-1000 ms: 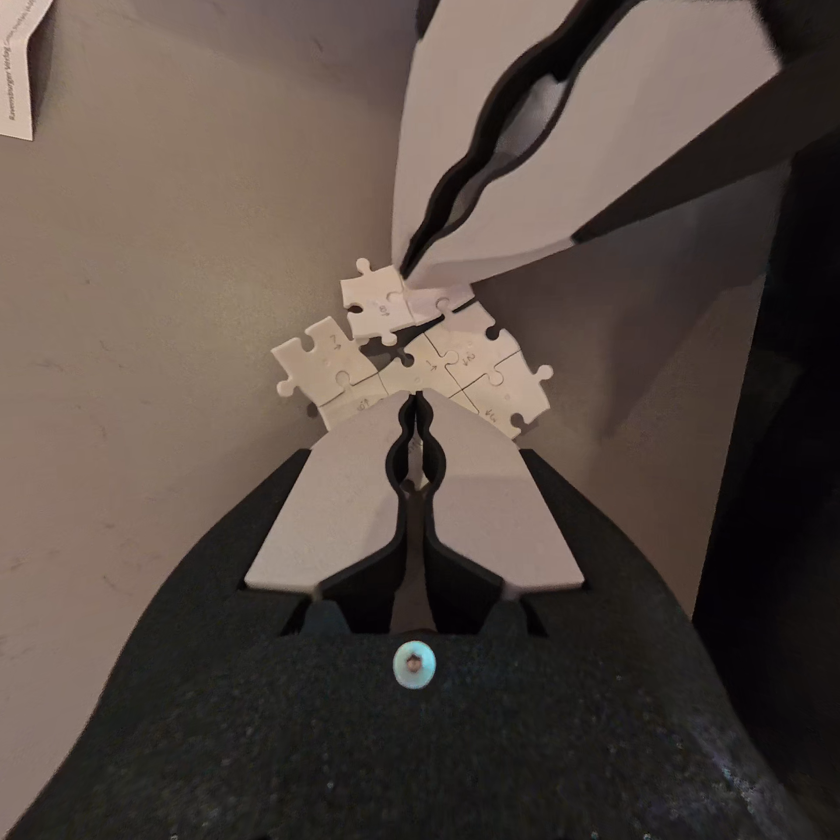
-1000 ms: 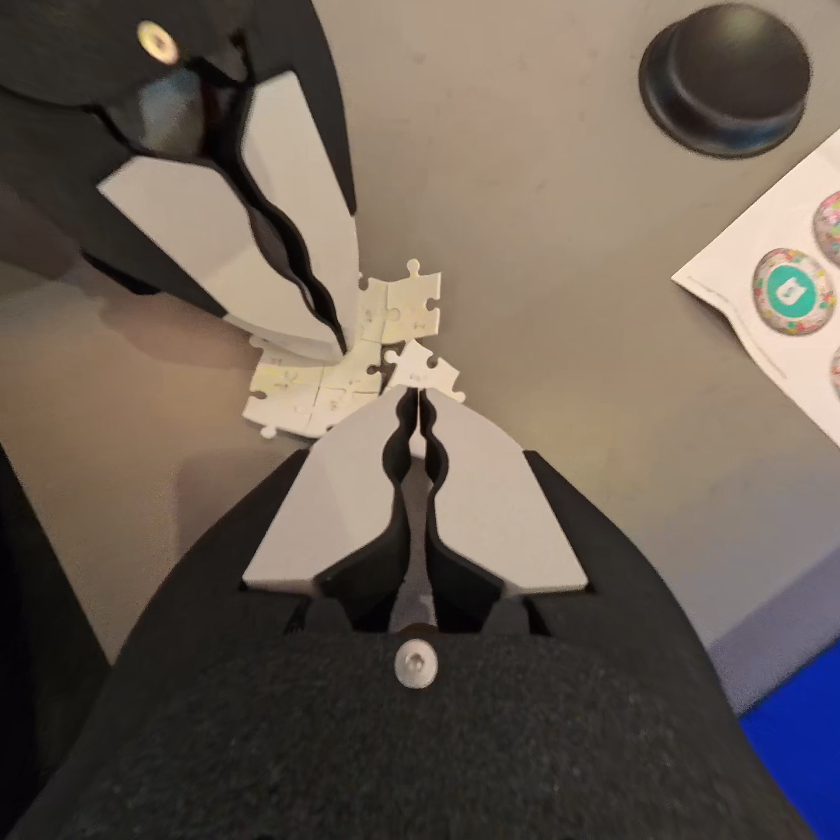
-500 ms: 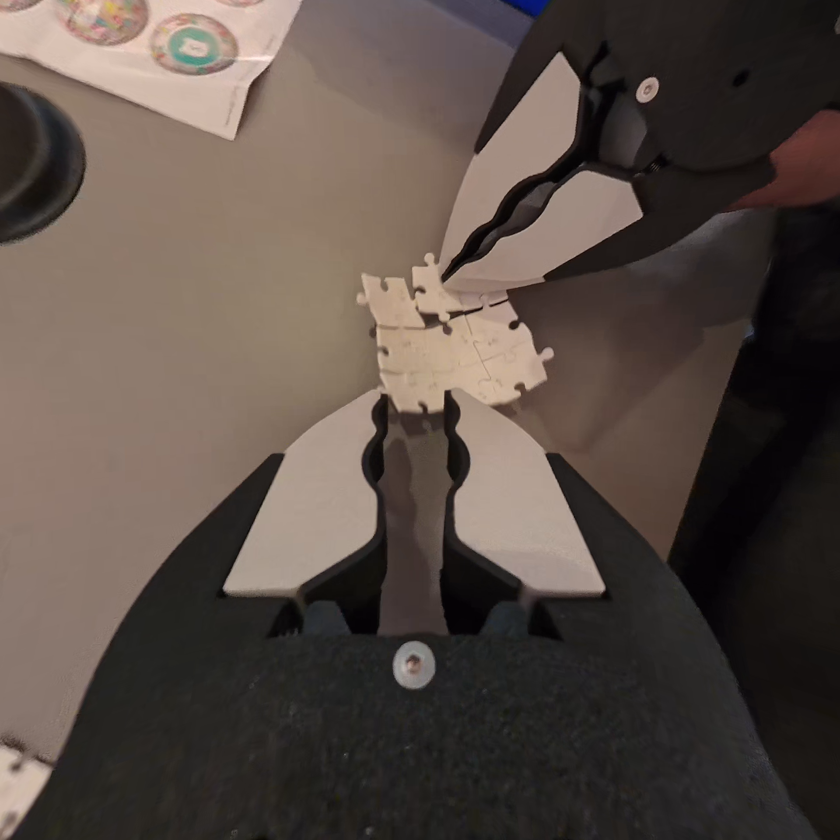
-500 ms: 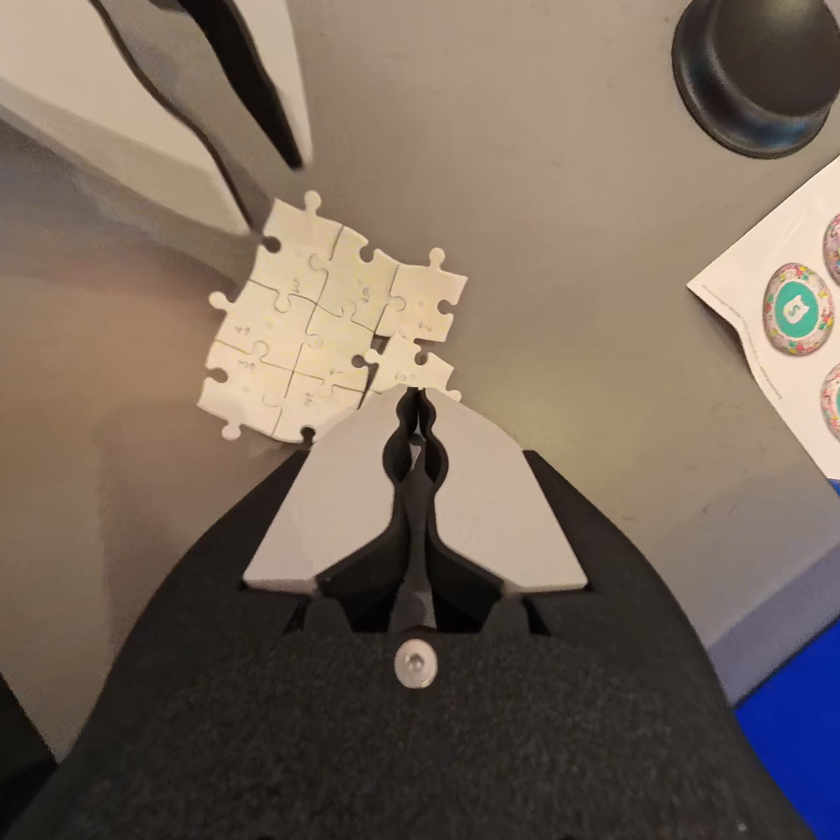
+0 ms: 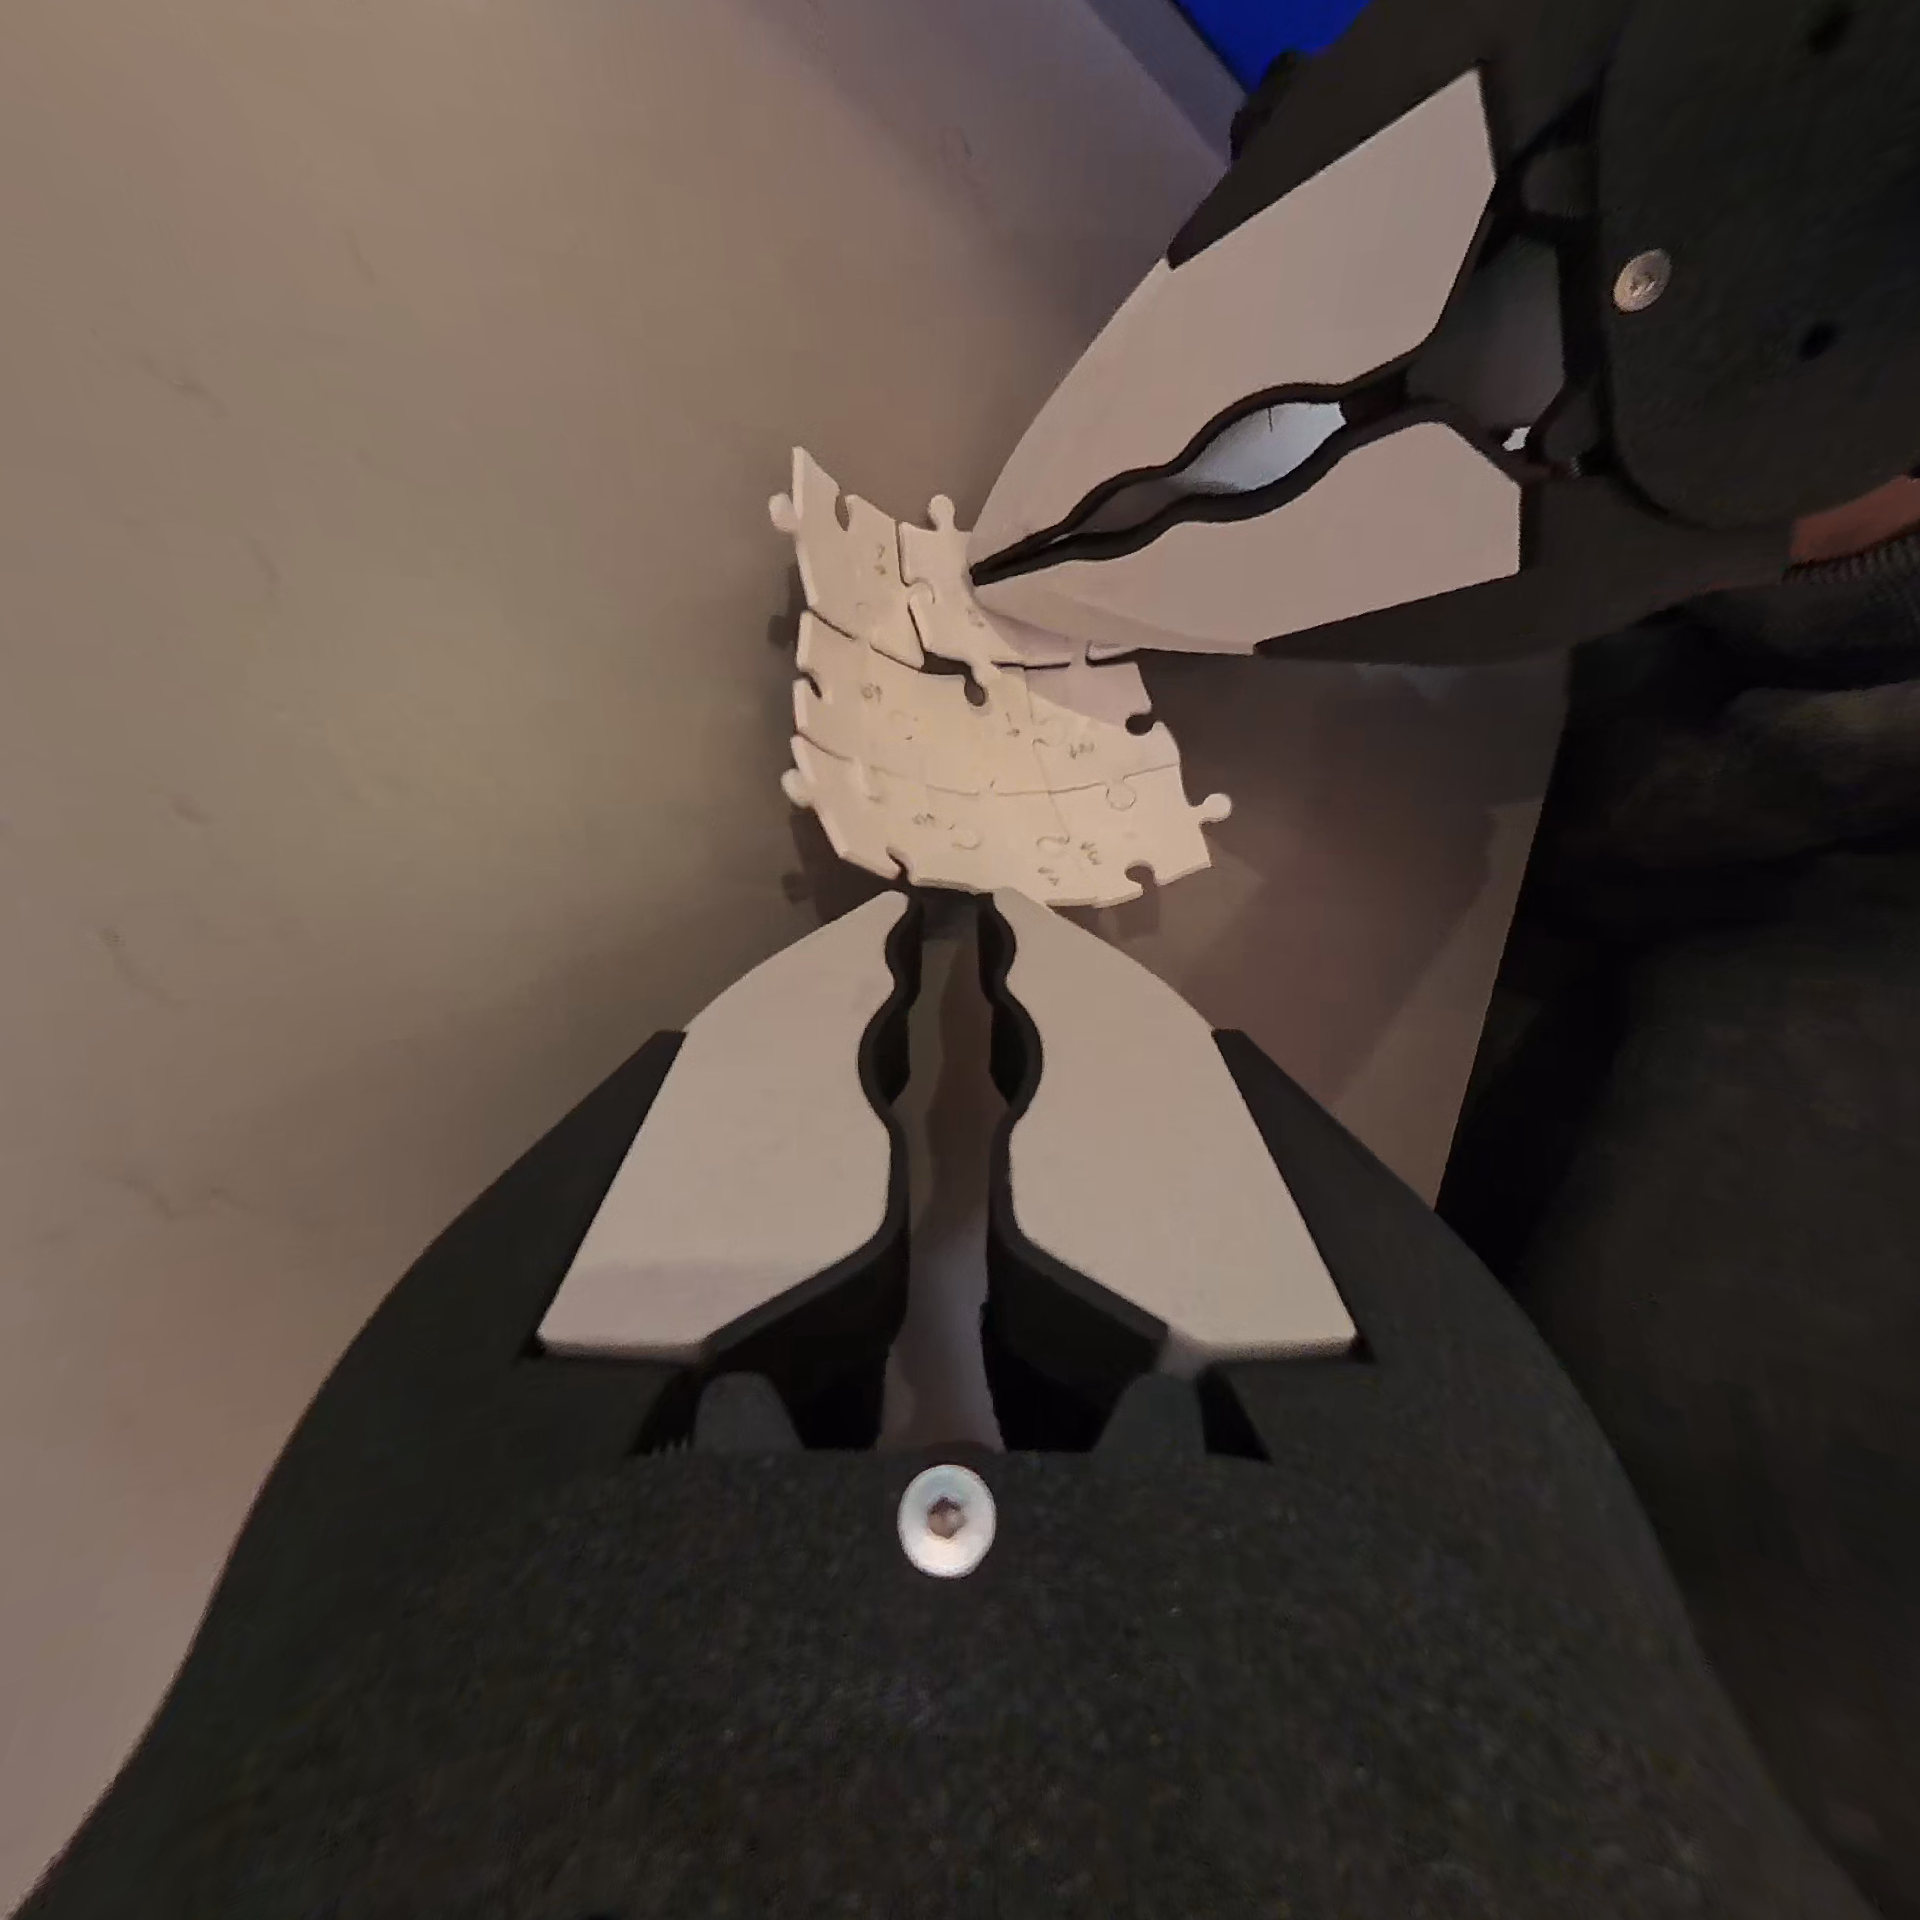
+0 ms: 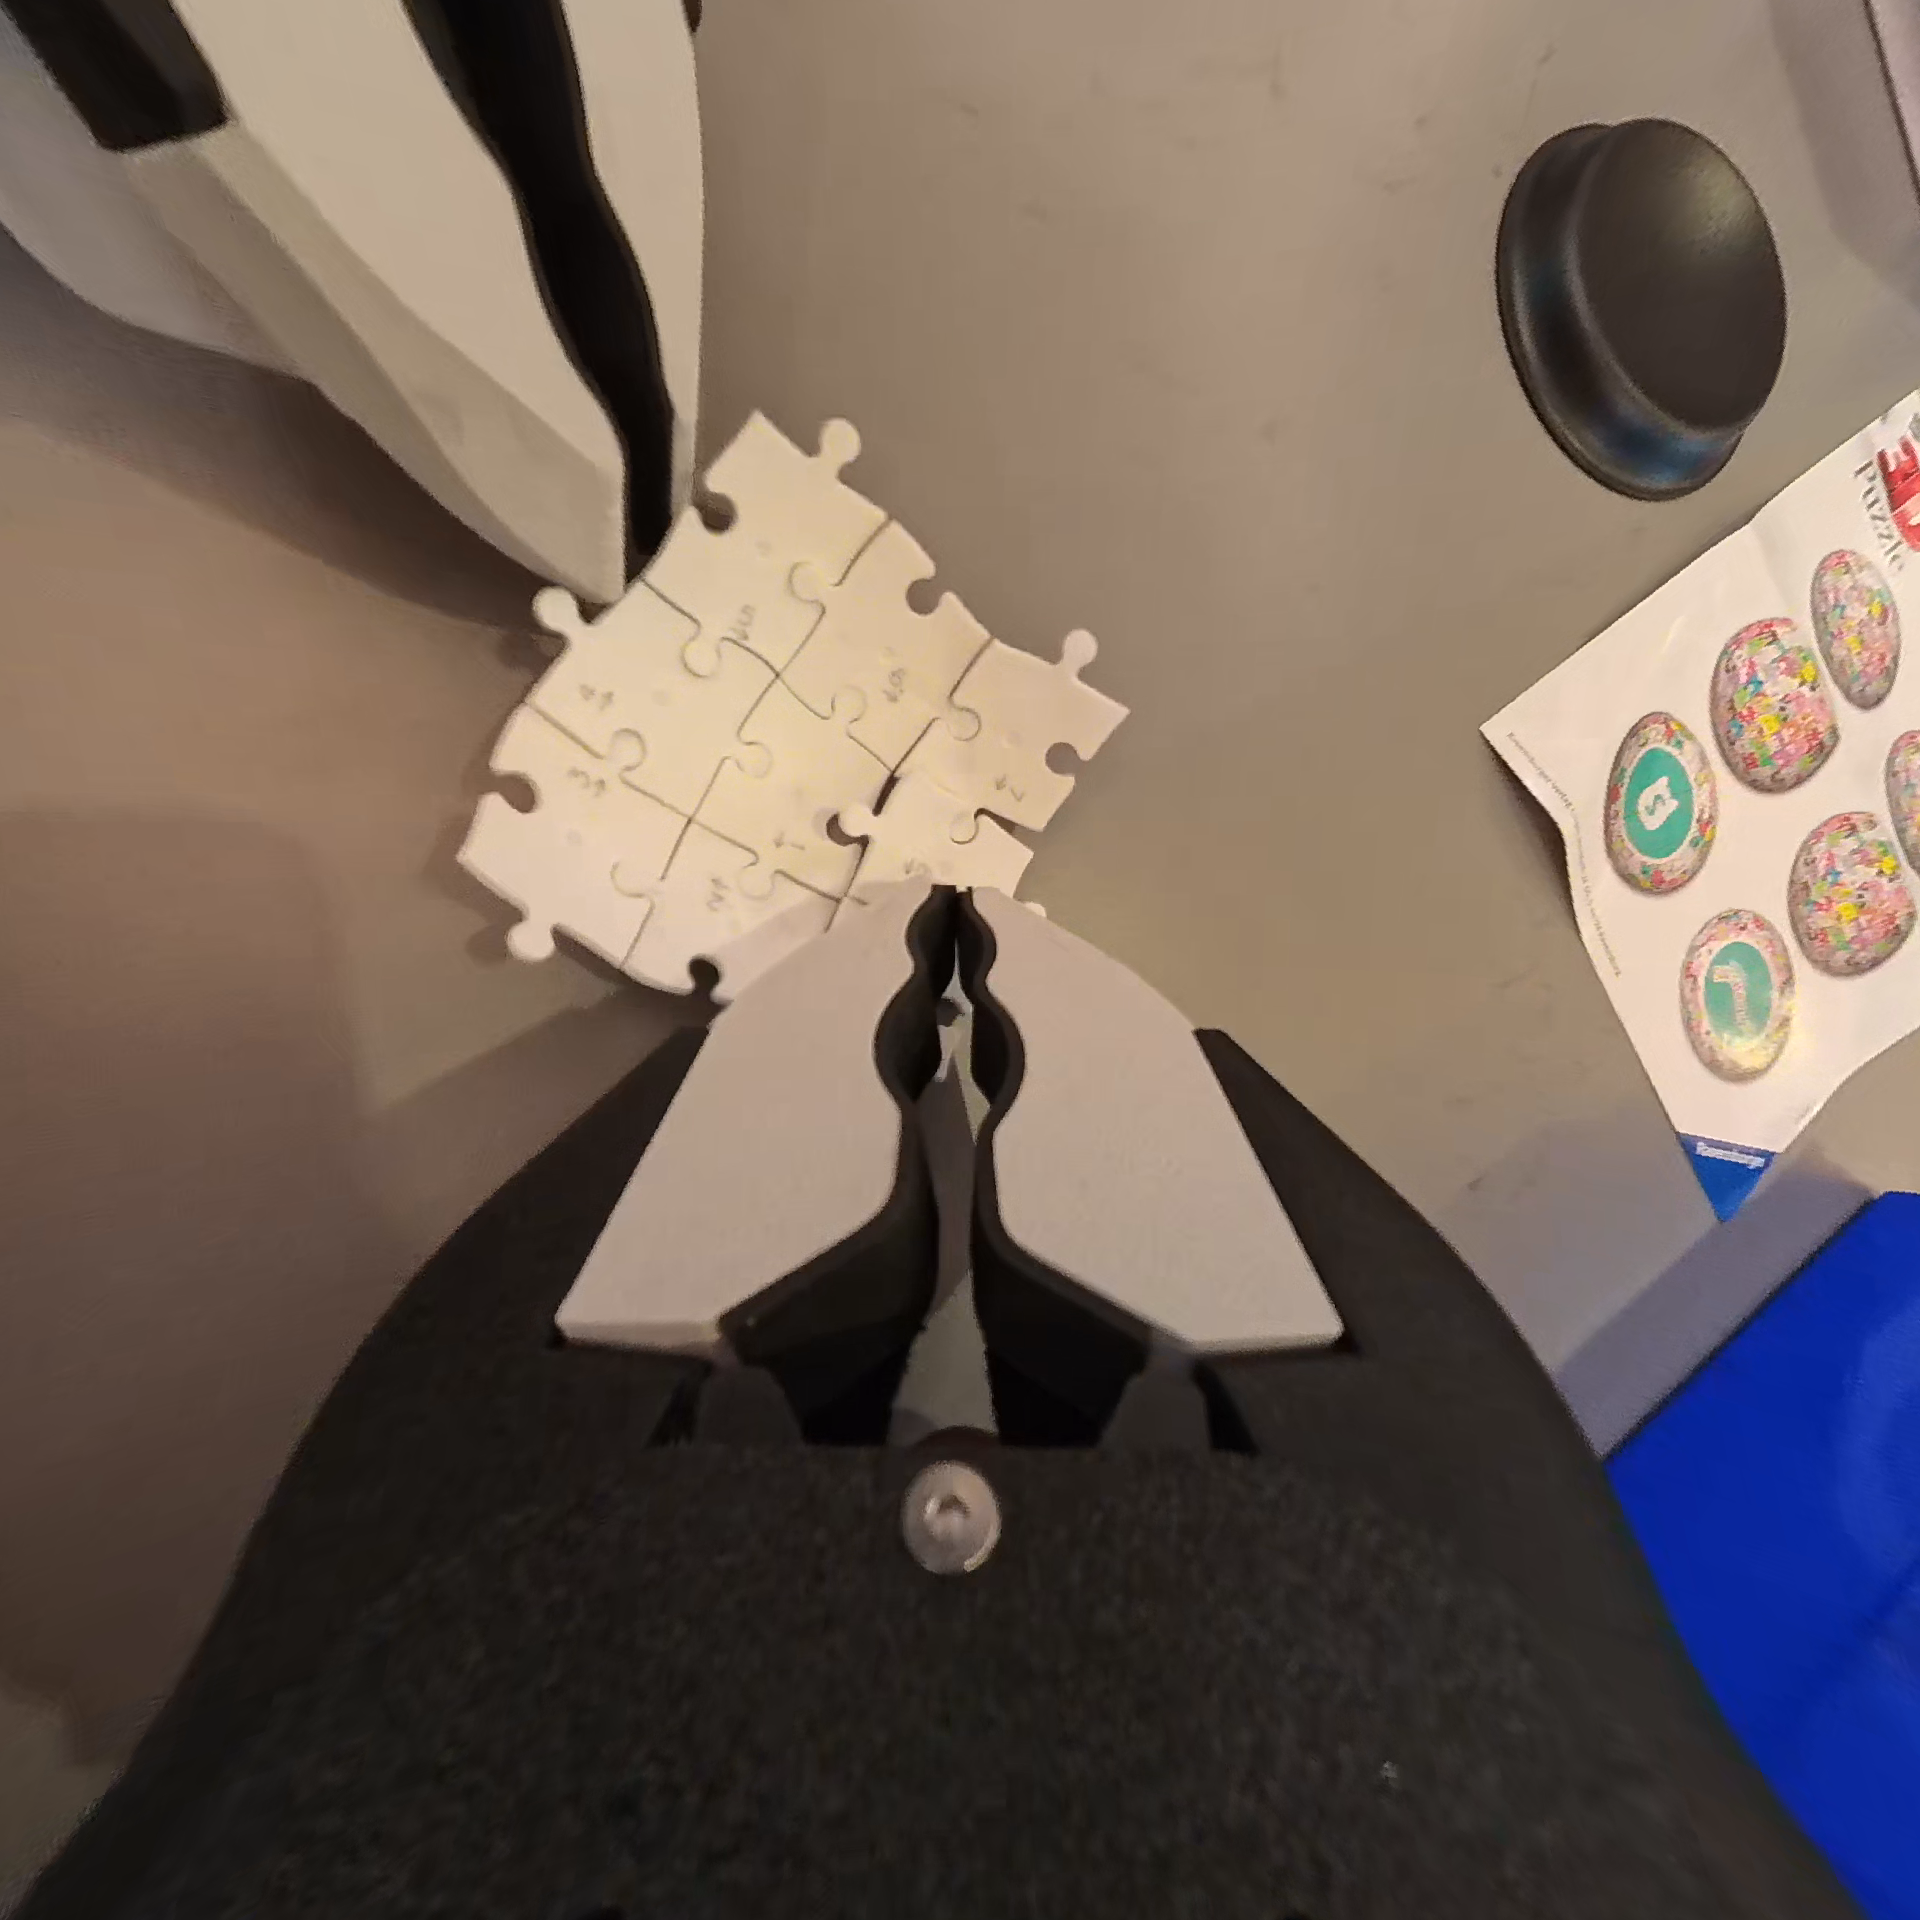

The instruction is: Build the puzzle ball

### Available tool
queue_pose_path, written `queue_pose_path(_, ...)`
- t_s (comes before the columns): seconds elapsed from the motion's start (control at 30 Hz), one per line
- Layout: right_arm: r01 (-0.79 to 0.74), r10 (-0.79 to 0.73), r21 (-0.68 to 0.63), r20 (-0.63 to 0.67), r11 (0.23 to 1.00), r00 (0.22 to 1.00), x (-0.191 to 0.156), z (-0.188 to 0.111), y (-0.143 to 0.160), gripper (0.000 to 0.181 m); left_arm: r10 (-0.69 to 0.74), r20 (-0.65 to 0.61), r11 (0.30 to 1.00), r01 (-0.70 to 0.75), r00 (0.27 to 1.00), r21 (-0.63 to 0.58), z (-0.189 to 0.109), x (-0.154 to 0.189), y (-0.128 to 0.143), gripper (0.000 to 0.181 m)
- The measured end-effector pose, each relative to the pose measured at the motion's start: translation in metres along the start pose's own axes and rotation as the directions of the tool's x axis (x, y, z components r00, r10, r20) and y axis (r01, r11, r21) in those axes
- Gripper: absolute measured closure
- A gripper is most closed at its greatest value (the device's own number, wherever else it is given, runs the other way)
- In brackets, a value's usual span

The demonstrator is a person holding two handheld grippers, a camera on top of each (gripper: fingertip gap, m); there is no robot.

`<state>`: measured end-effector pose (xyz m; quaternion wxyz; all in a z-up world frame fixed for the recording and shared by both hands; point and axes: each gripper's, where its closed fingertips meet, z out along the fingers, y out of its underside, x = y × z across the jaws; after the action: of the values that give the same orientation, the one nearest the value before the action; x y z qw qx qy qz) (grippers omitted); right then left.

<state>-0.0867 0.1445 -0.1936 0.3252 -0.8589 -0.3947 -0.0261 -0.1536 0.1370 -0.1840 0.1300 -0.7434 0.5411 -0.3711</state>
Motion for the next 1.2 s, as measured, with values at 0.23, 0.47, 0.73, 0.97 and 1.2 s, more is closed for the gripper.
queue_pose_path(0.23, 0.02, -0.02, -0.013, -0.014, 1.0, 1.0, 0.0, 0.001, -0.001, 0.181, 0.003, -0.02, 1.0, -0.003, 1.0, 0.019, -0.001, 0.004, -0.006, 0.172)
queue_pose_path(0.47, 0.016, -0.017, -0.028, -0.021, 0.999, 1.0, 0.001, 0.0, 0.0, 0.181, 0.003, -0.023, 1.0, -0.003, 1.0, 0.015, -0.001, 0.003, -0.005, 0.172)
queue_pose_path(0.73, -0.006, 0.006, -0.015, -0.026, 1.0, 1.0, 0.002, -0.007, -0.01, 0.181, 0.005, -0.029, 1.0, -0.004, 1.0, 0.016, -0.002, 0.004, -0.006, 0.172)
queue_pose_path(0.97, -0.068, 0.069, -0.021, 0.05, 0.997, 0.996, -0.003, 0.002, -0.005, 0.181, 0.01, -0.033, 1.0, -0.009, 0.999, 0.019, -0.001, 0.006, -0.008, 0.172)
queue_pose_path(1.2, -0.011, 0.016, -0.081, 0.057, 0.997, 0.998, -0.005, 0.002, -0.004, 0.181, 0.009, -0.034, 1.0, -0.008, 0.999, 0.025, 0.0, 0.005, -0.011, 0.171)
